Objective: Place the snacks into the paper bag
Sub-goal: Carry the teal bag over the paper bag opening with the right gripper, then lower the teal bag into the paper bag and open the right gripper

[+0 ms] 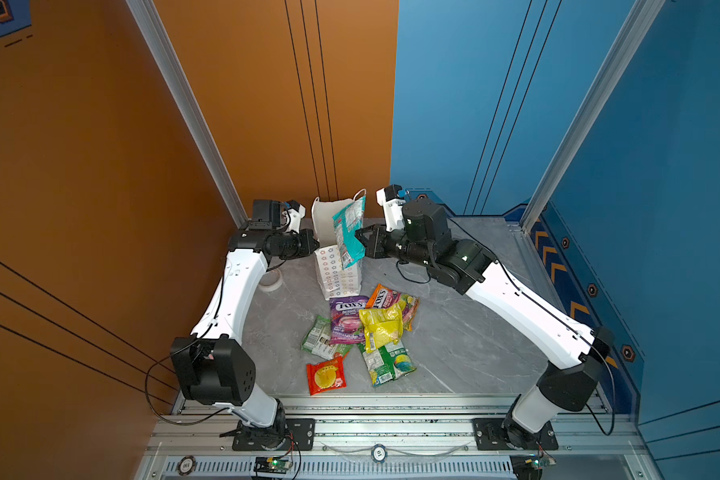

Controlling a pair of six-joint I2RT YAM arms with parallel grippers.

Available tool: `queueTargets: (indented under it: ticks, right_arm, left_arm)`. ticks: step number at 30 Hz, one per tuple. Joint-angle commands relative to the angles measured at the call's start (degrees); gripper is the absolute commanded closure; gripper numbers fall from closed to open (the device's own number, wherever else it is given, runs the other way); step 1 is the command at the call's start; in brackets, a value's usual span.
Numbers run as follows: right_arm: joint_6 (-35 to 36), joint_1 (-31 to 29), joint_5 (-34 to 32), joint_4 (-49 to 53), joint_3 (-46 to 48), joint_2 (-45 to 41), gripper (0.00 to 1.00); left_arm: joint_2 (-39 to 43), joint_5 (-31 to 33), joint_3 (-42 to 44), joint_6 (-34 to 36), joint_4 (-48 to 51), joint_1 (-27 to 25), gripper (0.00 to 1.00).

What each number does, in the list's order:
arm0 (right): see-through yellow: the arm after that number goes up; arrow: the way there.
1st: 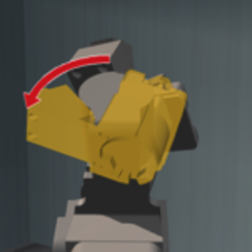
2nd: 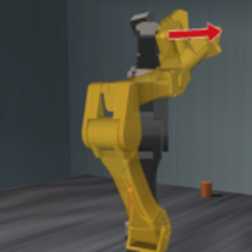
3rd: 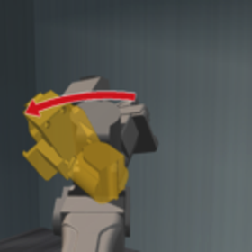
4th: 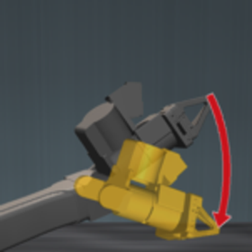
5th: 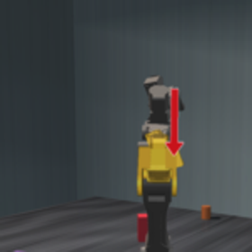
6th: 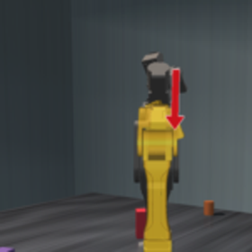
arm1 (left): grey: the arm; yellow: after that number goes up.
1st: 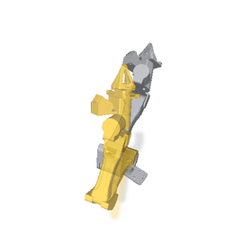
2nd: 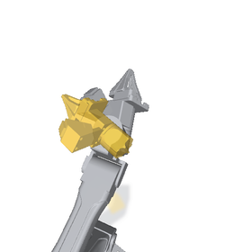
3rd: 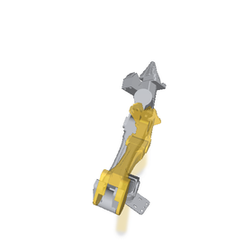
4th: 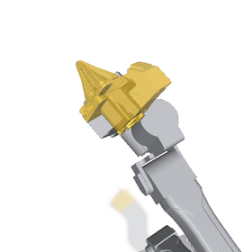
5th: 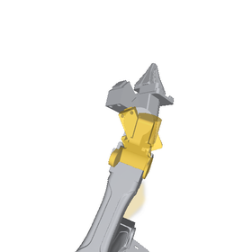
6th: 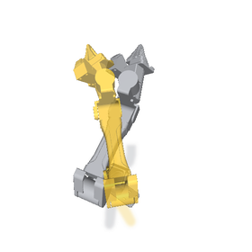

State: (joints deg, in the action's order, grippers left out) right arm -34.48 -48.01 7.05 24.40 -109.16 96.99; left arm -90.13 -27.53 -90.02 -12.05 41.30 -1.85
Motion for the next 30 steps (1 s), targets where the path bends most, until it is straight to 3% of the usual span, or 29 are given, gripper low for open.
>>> queueTargets:
  ticks: [1, 18, 30]
  right_arm:
    - [1.7, 0.4, 0.6, -2.7, -5.2, 2.2, 1.00]
    - [3.0, 3.0, -1.3, -0.1, -20.2, 15.5, 1.00]
    - [1.5, 4.5, 1.2, 2.2, -29.5, 25.5, 1.00]
  left_arm:
    - [-0.8, 0.5, 1.2, -0.1, 1.6, 0.0, 0.98]
    - [-0.9, 0.2, 1.2, -0.2, 1.6, 0.2, 0.98]
    - [-1.0, -0.1, 1.1, -0.2, 1.6, 0.2, 0.98]
